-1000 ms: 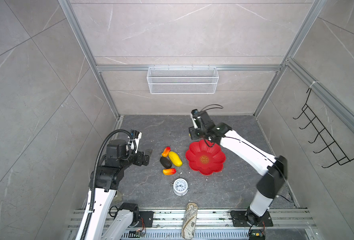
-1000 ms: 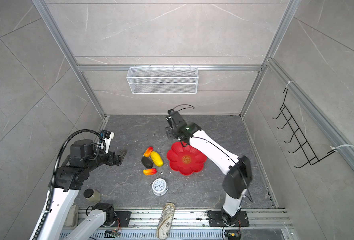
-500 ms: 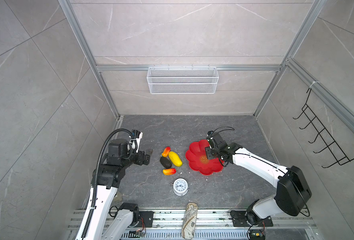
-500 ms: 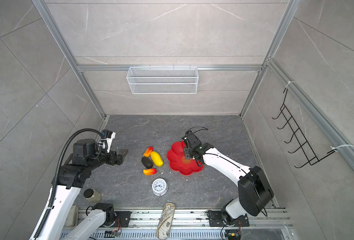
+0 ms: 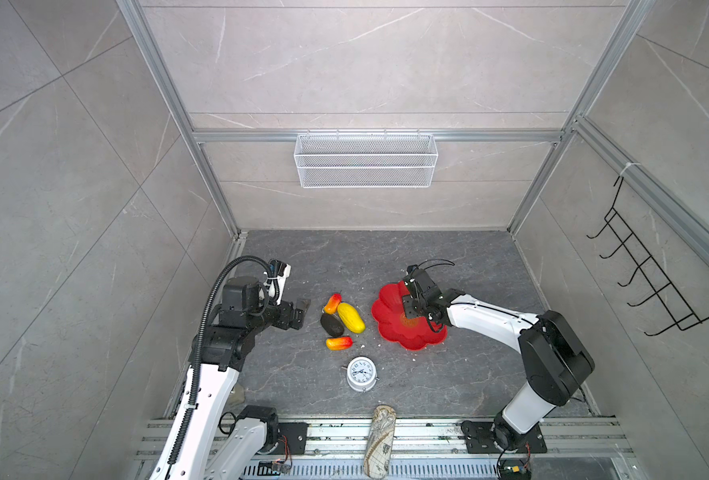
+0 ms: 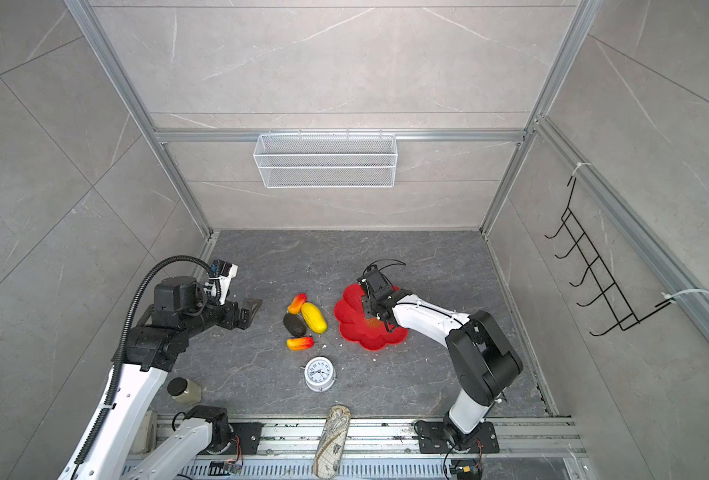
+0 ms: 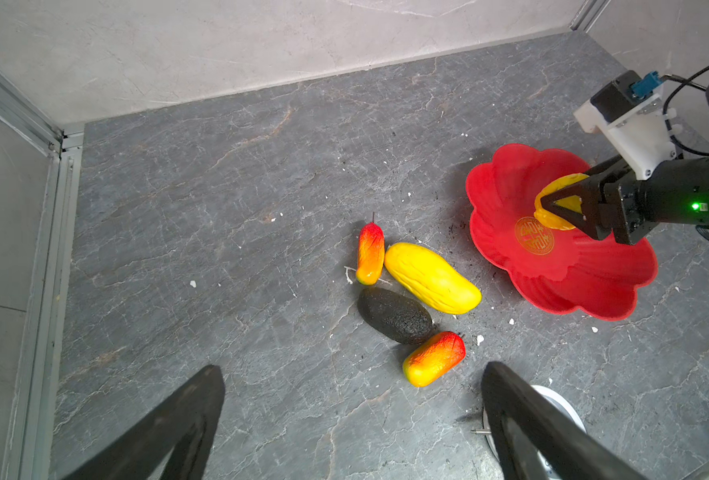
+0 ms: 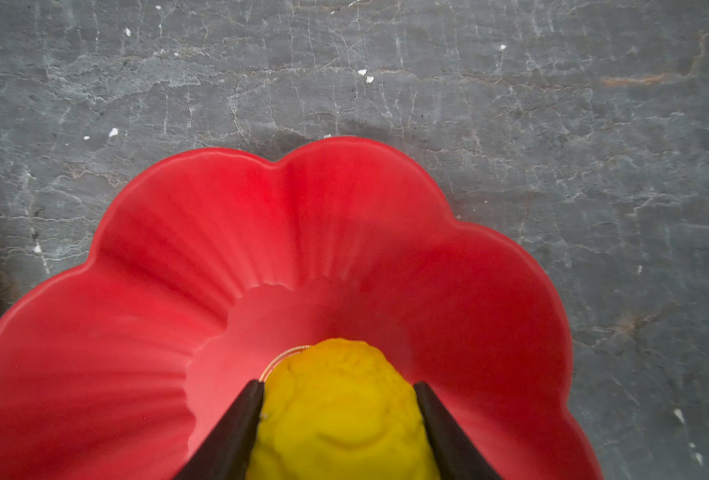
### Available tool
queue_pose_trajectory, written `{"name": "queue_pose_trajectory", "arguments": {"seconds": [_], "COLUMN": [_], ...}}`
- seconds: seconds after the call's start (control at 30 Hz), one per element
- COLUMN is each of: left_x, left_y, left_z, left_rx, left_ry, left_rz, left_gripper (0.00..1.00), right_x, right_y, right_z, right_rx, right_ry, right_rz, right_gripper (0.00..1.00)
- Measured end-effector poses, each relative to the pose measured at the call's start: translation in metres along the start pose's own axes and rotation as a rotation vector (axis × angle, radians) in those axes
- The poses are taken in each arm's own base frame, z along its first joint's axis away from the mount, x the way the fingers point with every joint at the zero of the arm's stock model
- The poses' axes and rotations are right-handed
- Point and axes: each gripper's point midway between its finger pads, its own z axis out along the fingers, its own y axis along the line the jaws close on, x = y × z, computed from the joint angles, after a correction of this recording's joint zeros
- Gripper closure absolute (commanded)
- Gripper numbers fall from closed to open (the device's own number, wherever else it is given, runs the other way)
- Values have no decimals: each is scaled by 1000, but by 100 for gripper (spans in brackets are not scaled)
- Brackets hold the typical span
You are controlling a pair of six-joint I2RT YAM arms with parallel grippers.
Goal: Place and organize the fake fruits in the fruit bowl
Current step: 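Carry the lemon with the right gripper into the red bowl and release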
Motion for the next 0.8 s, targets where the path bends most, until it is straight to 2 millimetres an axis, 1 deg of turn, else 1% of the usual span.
{"name": "queue_pose_trajectory", "arguments": {"seconds": [0.27,0.43,0.67,0.8], "left_x": [0,-1,-2,-2], "left_y": [0,0,0,0], "left_z": [6,6,6,5], "left_rx": [8,11,10,10], "left_ry": [8,5,2,0], "left_rz": [10,13,14,15], "left_gripper": [0,0,0,0], "right_x": [7,4,4,5], "right_y": [2,3,3,3], "right_z": [17,18,20,21], "right_rx": [2,-2,-4,-4], "right_ry": [6,-3,-4,-1], "right_rz": [0,3,-8,-8], "right_gripper": [44,43,36,36]}}
